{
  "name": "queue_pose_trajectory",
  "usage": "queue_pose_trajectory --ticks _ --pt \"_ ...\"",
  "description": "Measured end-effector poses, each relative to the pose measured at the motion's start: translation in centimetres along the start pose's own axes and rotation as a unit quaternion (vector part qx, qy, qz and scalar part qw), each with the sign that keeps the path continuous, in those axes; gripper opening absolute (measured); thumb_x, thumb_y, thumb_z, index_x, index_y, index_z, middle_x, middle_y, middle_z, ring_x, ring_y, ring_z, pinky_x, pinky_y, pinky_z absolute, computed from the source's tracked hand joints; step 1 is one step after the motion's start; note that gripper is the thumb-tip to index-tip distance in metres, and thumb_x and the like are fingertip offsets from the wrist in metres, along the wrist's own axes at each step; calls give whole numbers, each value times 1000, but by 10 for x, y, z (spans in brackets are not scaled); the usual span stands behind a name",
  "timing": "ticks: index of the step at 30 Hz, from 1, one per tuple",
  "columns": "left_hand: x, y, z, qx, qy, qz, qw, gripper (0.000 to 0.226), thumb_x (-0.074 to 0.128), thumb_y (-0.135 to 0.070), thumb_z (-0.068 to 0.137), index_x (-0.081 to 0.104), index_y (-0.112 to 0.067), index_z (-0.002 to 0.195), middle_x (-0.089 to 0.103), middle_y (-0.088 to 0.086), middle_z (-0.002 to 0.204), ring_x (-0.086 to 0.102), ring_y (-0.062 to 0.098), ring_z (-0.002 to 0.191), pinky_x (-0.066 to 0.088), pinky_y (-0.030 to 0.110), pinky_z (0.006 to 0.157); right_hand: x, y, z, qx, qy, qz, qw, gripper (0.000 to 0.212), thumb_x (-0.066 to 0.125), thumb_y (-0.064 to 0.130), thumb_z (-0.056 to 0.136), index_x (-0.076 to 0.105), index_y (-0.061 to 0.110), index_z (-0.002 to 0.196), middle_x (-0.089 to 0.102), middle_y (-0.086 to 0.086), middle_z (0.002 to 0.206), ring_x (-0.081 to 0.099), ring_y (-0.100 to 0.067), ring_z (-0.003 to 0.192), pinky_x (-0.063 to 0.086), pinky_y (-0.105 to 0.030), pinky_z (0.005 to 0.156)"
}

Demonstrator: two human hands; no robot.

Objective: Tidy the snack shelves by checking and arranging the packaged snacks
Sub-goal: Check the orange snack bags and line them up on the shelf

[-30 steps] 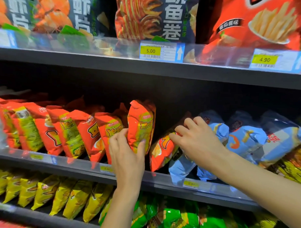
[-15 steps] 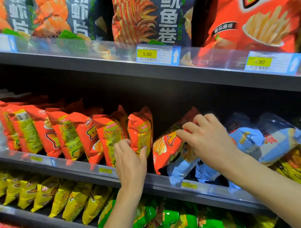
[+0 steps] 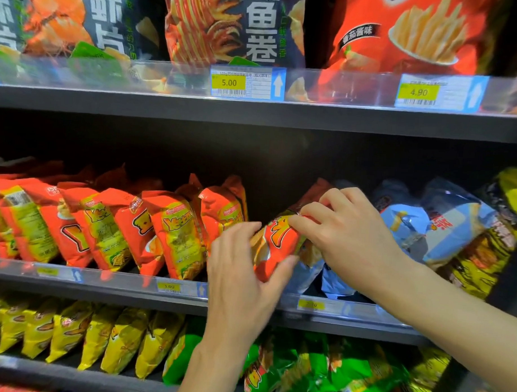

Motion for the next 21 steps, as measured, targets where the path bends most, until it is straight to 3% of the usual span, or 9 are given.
queue_pose_trajectory --ticks 2,5,7,11,14,16,19,21 --pt "7 -10 -2 16 60 20 998 82 71 -64 83 40 -29 150 45 -13 148 38 9 139 34 32 116 -12 5 -3 0 -6 6 1000 37 41 17 91 75 19 106 72 -2 89 61 -31 81 46 -44 74" --pt "12 -13 -6 8 105 37 994 88 85 -37 82 37 -31 156 45 -14 155 39 8 145 37 38 121 -32 13 -8 3 -28 26 999 32 47 15 95 72 15 113 72 -4 96 62 -33 85 47 -48 77" --pt "8 -16 -10 -9 115 12 993 81 83 -23 83 42 -35 152 51 -19 146 46 4 137 44 38 115 -42 12 -13 31 -55 42 997 33 56 15 95 69 12 125 72 -6 108 62 -34 94 47 -49 82" --pt "-12 -23 -20 -83 91 -93 988 52 76 -33 92 52 -44 137 64 -25 117 62 -2 108 53 28 90 -49 -4 -38 178 -89 183 963 63 60 39 94 49 6 148 58 -10 140 52 -29 124 43 -39 105" --pt "-24 -27 -26 -132 80 -162 975 46 77 -32 93 56 -42 132 70 -27 113 67 -5 104 54 27 87 -40 -4 -62 312 -67 350 881 60 65 50 93 52 18 142 58 4 135 53 -14 122 38 -20 105" --pt "-28 -31 -30 -175 80 -235 953 46 78 -24 93 58 -37 133 75 -22 115 72 -2 105 59 25 86 -26 5 -72 383 -21 483 787 47 69 52 90 59 30 130 63 18 125 59 -1 116 46 -21 102" --pt "-30 -40 -39 -215 93 -337 912 51 74 -21 90 59 -32 138 78 -12 119 75 11 109 63 30 87 -6 22 -78 422 25 612 668 32 72 46 91 59 39 119 68 19 120 65 2 110 53 -20 96" --pt "-29 -46 -48 -249 112 -394 878 53 70 -22 87 61 -26 138 79 -4 119 77 19 108 65 36 82 2 36 -79 408 52 691 595 37 70 58 90 63 38 120 72 14 122 68 -6 114 54 -22 96"
Point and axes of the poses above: each hand's wrist, its own z-axis towards the middle knuckle, its own x-axis out of the palm, y = z × x, the point moved 3 cm from there along z, towards the middle knuckle
